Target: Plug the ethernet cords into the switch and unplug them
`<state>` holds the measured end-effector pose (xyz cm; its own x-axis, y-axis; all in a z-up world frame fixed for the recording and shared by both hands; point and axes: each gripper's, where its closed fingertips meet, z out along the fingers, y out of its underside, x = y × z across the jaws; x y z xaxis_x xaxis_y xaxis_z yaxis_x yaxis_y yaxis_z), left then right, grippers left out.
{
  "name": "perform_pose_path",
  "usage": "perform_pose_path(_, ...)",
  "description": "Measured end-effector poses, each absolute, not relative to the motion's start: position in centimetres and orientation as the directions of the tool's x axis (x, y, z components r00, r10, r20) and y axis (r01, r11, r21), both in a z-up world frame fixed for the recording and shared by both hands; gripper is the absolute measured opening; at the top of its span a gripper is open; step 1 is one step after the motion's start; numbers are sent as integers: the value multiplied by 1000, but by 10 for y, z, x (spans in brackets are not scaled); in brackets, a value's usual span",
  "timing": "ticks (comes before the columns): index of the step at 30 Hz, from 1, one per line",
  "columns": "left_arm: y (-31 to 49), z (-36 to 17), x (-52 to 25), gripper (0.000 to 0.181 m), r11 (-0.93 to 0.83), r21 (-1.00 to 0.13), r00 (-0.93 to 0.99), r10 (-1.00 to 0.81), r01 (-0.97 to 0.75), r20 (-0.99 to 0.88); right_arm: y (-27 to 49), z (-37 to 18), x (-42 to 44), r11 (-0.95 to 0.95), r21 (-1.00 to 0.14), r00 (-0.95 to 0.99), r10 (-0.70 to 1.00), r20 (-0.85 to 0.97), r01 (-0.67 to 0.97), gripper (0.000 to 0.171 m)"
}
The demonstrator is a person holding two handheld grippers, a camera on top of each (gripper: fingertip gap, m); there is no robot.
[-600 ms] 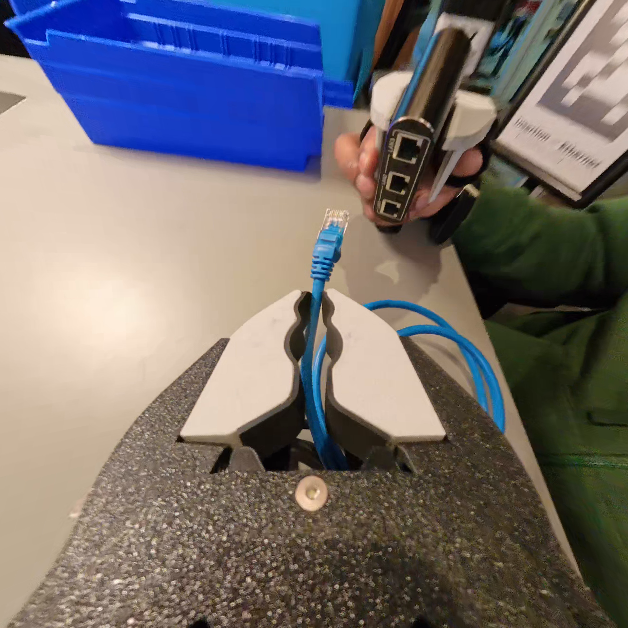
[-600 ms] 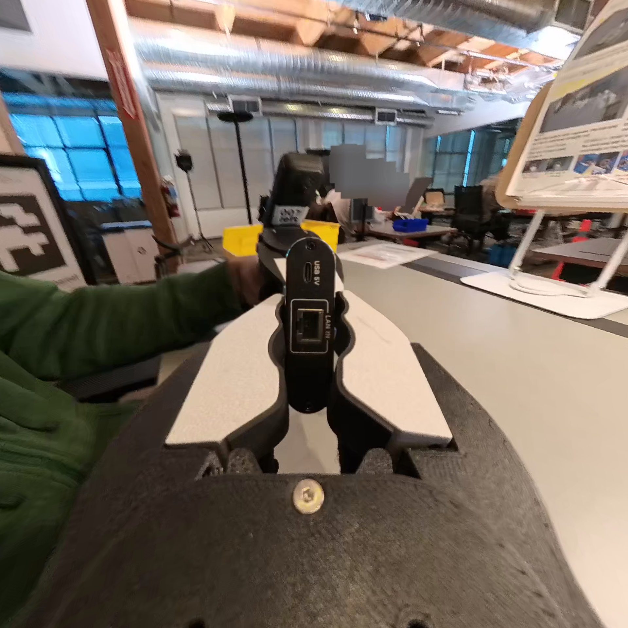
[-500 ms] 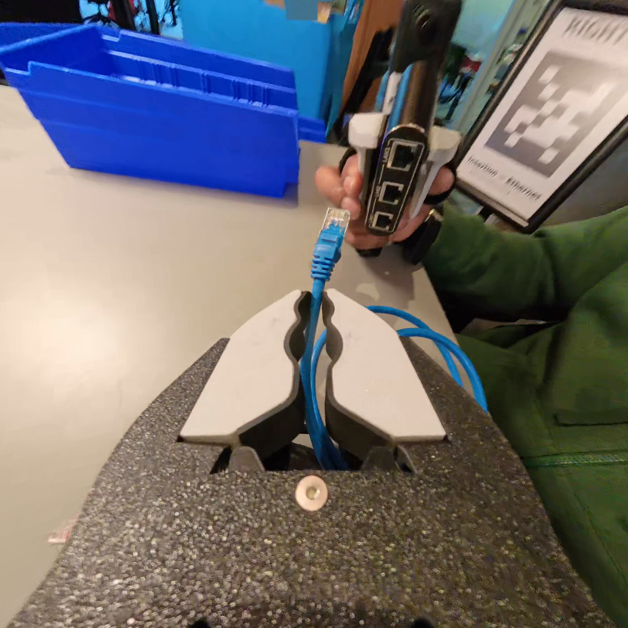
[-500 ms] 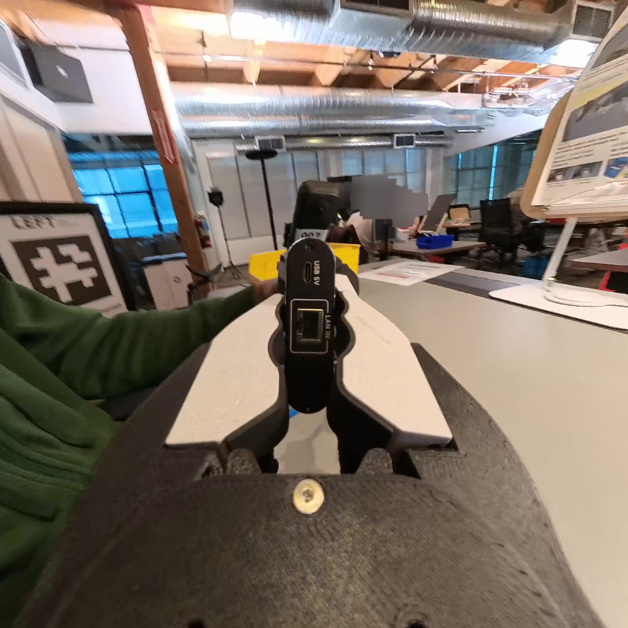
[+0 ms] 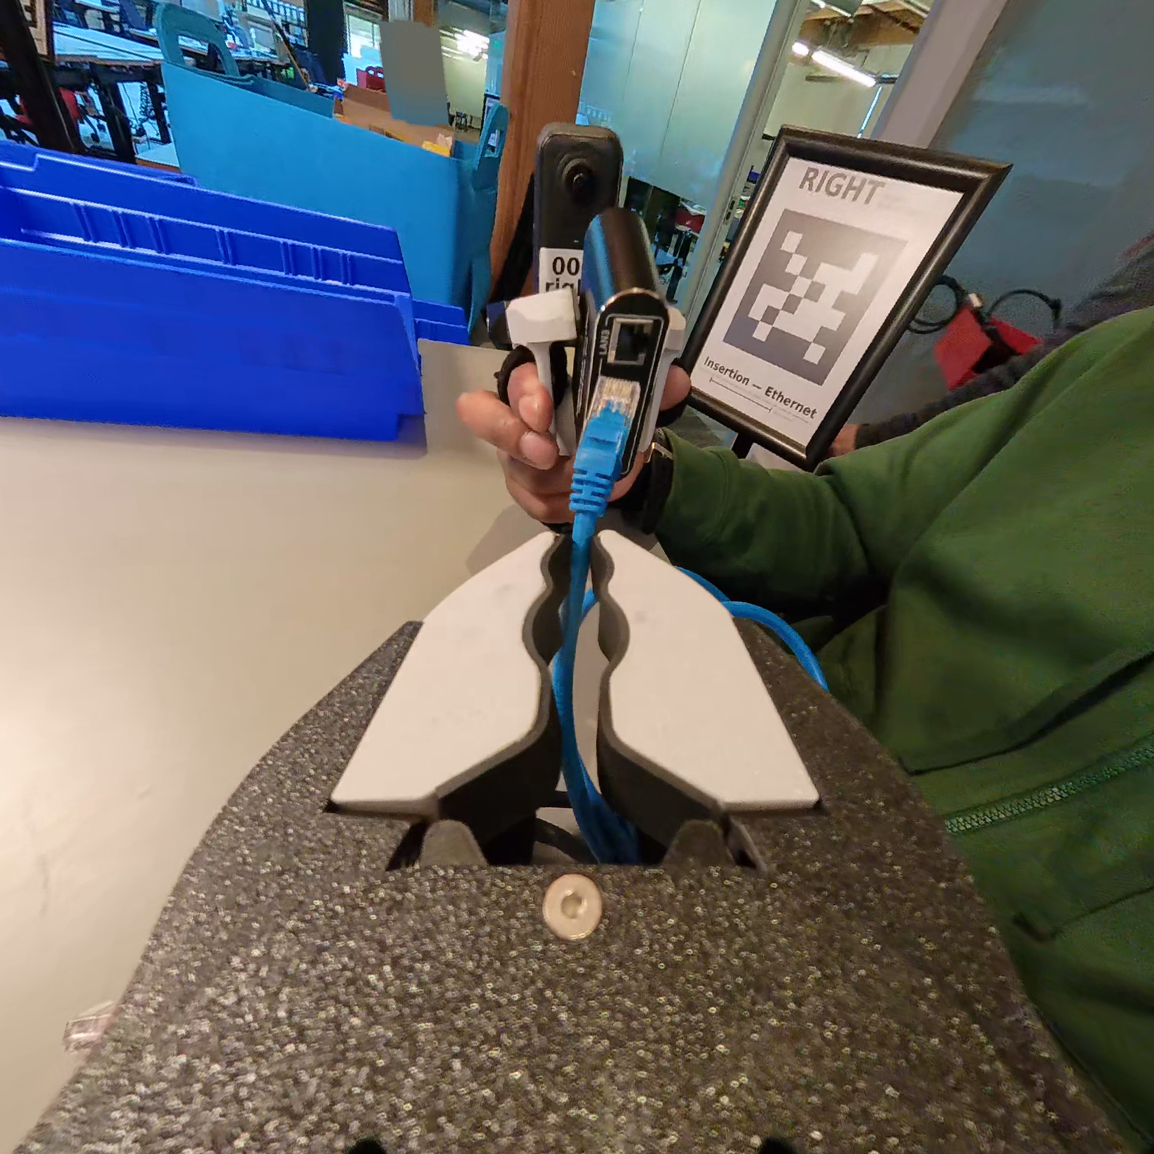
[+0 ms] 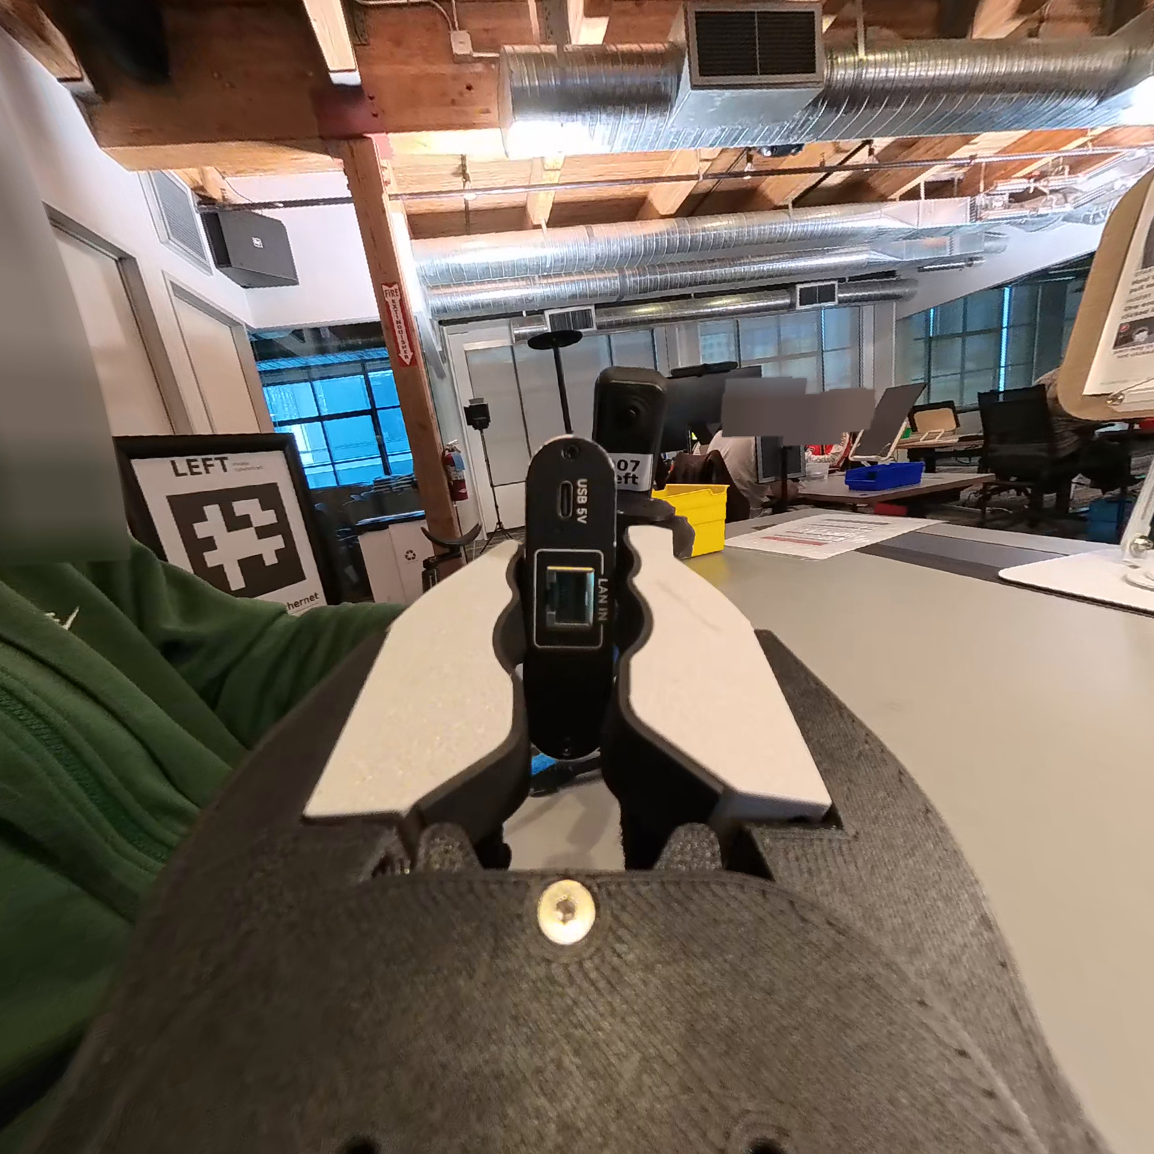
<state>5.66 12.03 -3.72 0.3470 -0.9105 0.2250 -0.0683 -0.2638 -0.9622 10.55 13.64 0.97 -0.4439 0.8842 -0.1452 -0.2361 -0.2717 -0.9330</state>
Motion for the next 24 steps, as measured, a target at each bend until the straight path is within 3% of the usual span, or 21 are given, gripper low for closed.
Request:
perform_pose_path(7, 116, -35, 58, 7, -272, -960, 323, -916, -65, 238, 134, 5, 102, -225, -949, -422, 899, -116, -220, 25)
perform_pose_path(18, 113, -56, 60, 7, -385, -911, 321, -890, -147, 324, 137, -19, 103, 219, -964, -265, 931, 252, -148, 25)
perform_pose_path(24, 107, -67, 63, 7, -445, -875, 292, -877, -189, 382, 127, -26, 105, 263, -955, -315, 902, 295, -140, 26)
